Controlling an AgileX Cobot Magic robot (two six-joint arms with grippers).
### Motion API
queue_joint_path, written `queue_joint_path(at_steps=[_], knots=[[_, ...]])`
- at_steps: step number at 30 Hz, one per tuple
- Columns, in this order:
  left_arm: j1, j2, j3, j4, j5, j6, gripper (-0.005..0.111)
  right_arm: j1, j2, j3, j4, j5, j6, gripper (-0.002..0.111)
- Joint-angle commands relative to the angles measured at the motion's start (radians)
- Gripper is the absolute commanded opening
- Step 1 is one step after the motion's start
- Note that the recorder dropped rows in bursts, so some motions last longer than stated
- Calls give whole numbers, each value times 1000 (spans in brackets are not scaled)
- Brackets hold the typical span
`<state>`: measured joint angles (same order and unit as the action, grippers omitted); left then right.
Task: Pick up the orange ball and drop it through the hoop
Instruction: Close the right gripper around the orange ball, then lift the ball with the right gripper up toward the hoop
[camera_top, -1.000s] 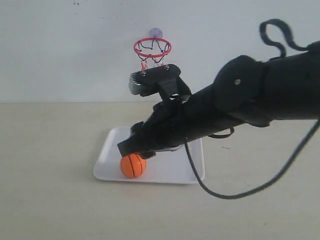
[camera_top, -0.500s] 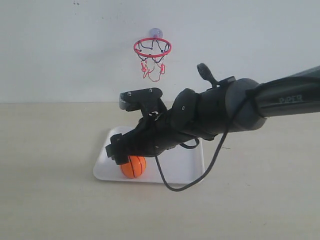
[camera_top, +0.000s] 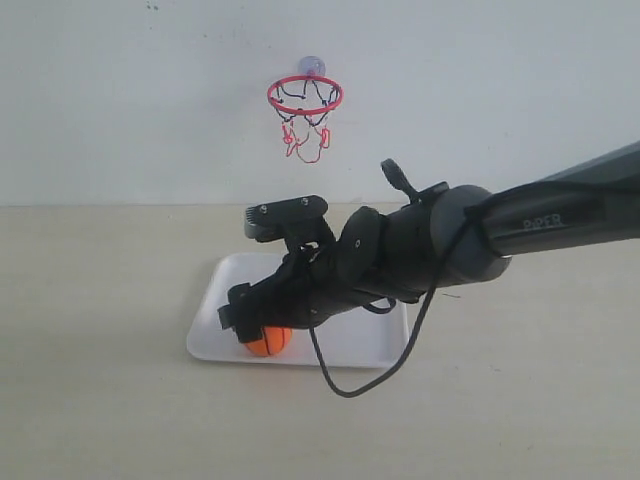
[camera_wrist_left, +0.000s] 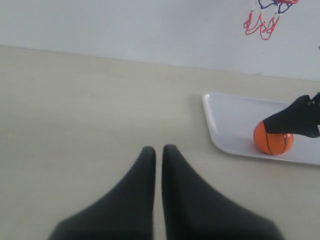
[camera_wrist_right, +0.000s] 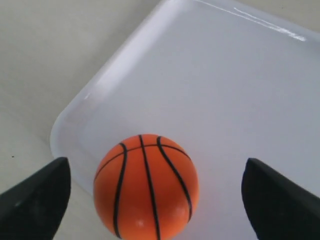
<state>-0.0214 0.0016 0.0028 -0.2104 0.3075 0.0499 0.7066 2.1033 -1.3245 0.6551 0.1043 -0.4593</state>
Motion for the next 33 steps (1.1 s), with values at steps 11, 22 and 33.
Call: queue_joint_path(at_steps=[11, 22, 33], knots=[[1, -2, -3, -2, -9, -4, 4, 0, 13, -6, -7, 23, 43, 45], [1, -2, -3, -2, -9, -4, 4, 0, -10, -6, -9, 50, 43, 0], [1, -2, -3, -2, -9, -4, 4, 0, -266, -6, -217, 192, -66, 0]])
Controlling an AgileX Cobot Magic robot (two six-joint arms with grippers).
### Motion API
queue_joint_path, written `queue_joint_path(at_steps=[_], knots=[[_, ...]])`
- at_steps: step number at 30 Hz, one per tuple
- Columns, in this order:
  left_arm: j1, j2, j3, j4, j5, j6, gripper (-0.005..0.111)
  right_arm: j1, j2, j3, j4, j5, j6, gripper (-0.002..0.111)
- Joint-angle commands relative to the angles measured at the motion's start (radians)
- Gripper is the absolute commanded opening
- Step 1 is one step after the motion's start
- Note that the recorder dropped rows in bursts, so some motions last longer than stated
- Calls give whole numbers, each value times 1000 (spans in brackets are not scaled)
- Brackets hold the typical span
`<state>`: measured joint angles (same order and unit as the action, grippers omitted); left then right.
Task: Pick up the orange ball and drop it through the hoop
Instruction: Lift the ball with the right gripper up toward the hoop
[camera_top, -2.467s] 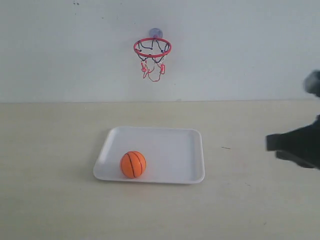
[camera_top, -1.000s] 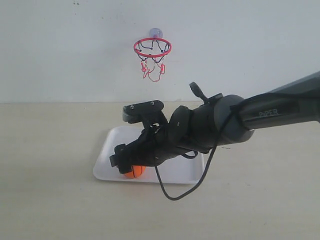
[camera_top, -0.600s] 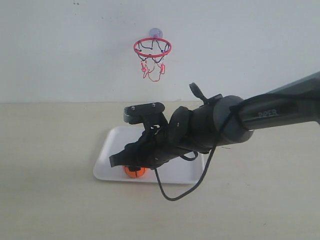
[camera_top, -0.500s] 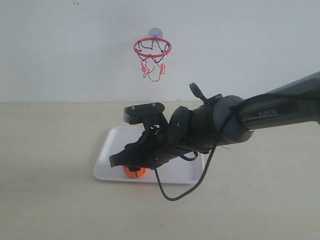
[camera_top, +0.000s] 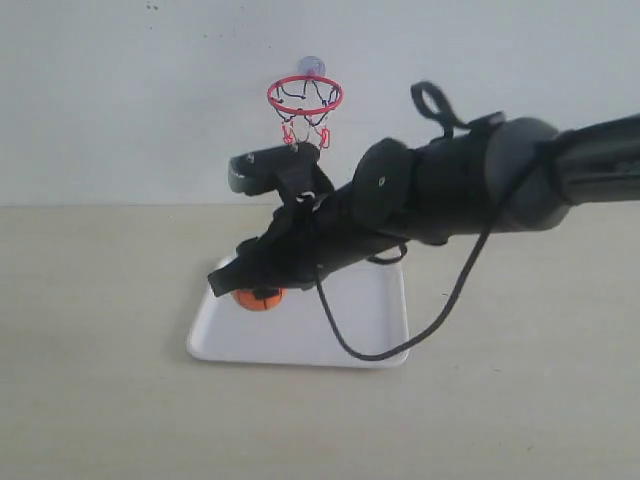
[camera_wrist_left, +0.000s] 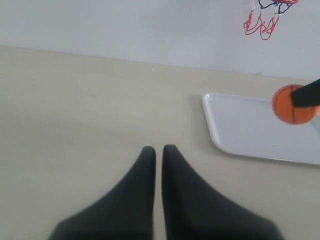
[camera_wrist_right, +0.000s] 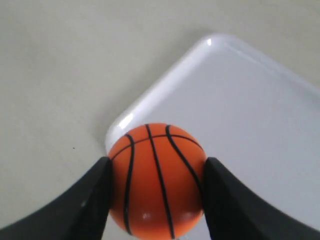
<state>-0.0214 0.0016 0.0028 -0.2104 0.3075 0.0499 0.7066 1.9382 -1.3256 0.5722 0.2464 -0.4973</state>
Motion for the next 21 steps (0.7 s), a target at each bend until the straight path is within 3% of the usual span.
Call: queue_joint_path(at_steps=[1, 6, 15, 18, 21], knots=[[1, -2, -3, -2, -9, -4, 4, -2, -123, -5, -162, 61, -28, 0], [1, -2, -3, -2, -9, -4, 4, -81, -238, -5, -200, 147, -25, 0], [1, -2, -3, -2, -9, -4, 4, -390, -296, -5, -167, 204, -34, 0], [1, -2, -3, -2, -9, -4, 4, -461, -271, -5, -90, 206, -150, 0], [1, -2, -3, -2, -9, -4, 4, -500, -233, -5, 143, 204, -406, 0]])
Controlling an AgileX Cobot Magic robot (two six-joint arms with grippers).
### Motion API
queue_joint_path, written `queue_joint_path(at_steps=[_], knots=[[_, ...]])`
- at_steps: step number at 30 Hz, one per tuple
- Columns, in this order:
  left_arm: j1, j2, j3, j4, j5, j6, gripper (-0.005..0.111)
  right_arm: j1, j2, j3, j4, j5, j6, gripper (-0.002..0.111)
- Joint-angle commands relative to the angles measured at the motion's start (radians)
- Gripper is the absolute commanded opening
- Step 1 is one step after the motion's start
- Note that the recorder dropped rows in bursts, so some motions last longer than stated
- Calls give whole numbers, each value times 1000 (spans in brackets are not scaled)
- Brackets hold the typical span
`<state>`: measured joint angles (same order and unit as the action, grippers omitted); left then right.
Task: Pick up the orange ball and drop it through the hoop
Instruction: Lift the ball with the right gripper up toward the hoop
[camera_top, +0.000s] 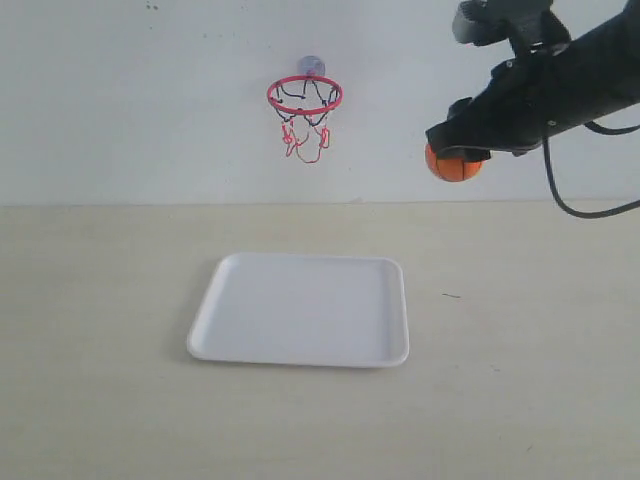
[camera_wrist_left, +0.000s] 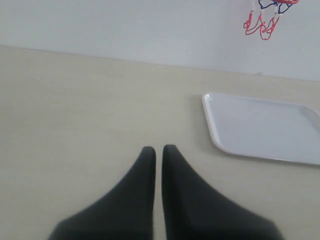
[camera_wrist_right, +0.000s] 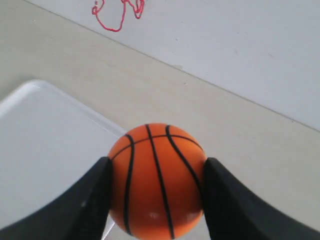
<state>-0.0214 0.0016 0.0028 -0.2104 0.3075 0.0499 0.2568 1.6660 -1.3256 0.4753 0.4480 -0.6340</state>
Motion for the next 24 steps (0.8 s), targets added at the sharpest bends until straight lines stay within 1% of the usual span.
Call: queue_joint_path(at_steps=[1, 4, 6, 7, 9, 12, 14, 15, 16, 18, 21, 24], knots=[[1, -2, -3, -2, -9, -4, 4, -60, 56, -11, 360, 5, -382, 0], [1, -2, -3, -2, -9, -4, 4, -88, 132, -73, 679, 81, -658, 0], [1, -2, -3, -2, -9, -4, 4, -109, 206, -152, 828, 186, -750, 0], [1, -2, -3, -2, -9, -4, 4, -117, 247, -204, 873, 242, -756, 0], [1, -2, -3, -2, -9, -4, 4, -126, 321, -305, 930, 315, -756, 0], [1, -2, -3, -2, -9, -4, 4, -128, 425, -445, 1004, 351, -769, 0], [1, -2, -3, -2, -9, -4, 4, -128, 484, -538, 1063, 403, -826, 0], [1, -2, -3, -2, -9, -4, 4, -128, 528, -600, 1147, 464, -867, 0], [1, -2, -3, -2, -9, -4, 4, -128, 545, -632, 1181, 485, -895, 0], [1, -2, -3, -2, -9, -4, 4, -119, 576, -708, 1196, 468, -943, 0], [1, -2, -3, -2, -9, -4, 4, -97, 631, -798, 1194, 383, -983, 0], [1, -2, -3, -2, -9, -4, 4, -59, 711, -896, 1194, 358, -990, 0]])
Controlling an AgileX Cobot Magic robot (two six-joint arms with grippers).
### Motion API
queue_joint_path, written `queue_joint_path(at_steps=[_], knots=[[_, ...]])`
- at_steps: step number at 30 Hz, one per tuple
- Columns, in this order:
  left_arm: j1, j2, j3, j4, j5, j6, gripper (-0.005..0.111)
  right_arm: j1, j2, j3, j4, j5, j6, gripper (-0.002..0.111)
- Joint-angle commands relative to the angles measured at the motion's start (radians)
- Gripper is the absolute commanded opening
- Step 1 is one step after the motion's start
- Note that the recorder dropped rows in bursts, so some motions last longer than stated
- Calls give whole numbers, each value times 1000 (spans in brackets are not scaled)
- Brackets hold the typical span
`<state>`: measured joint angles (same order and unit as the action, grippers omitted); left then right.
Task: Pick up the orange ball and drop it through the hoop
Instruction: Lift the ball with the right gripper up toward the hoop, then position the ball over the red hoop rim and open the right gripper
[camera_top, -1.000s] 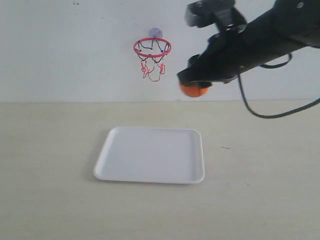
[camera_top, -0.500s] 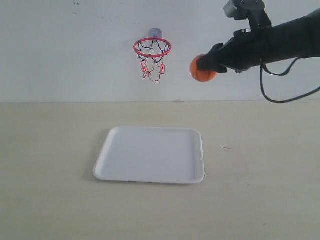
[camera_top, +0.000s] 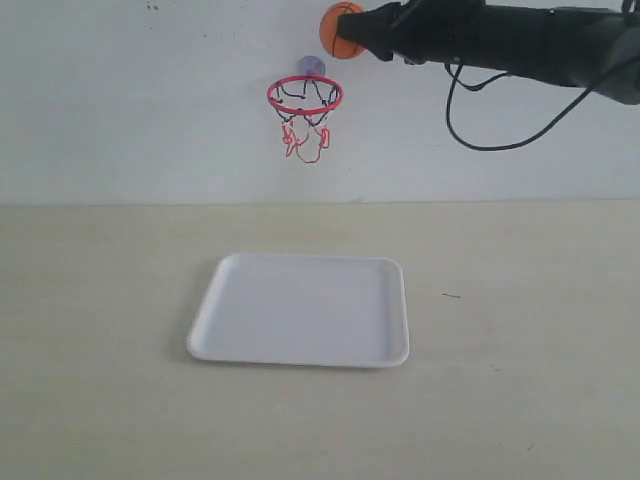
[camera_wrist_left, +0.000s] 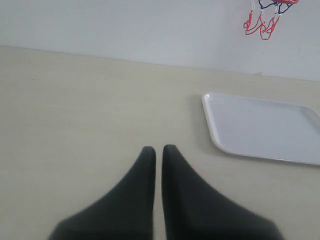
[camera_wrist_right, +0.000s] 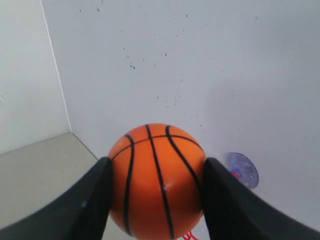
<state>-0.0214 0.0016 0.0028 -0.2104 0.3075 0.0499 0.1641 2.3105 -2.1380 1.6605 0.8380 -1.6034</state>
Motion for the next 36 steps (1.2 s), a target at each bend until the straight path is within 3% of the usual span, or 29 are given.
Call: queue_joint_path(at_steps=[1, 7, 29, 32, 36], knots=[[1, -2, -3, -2, -9, -4, 4, 50, 92, -119, 8, -62, -21, 0], [1, -2, -3, -2, -9, -4, 4, 92, 194, -263, 2, -201, -2, 0], [1, -2, -3, -2, -9, -4, 4, 138, 234, -269, -35, -361, 37, 0], [1, -2, -3, -2, -9, -4, 4, 138, 234, -269, -35, -390, 76, 6], [1, -2, -3, -2, -9, -4, 4, 138, 234, -269, -35, -417, 139, 24]])
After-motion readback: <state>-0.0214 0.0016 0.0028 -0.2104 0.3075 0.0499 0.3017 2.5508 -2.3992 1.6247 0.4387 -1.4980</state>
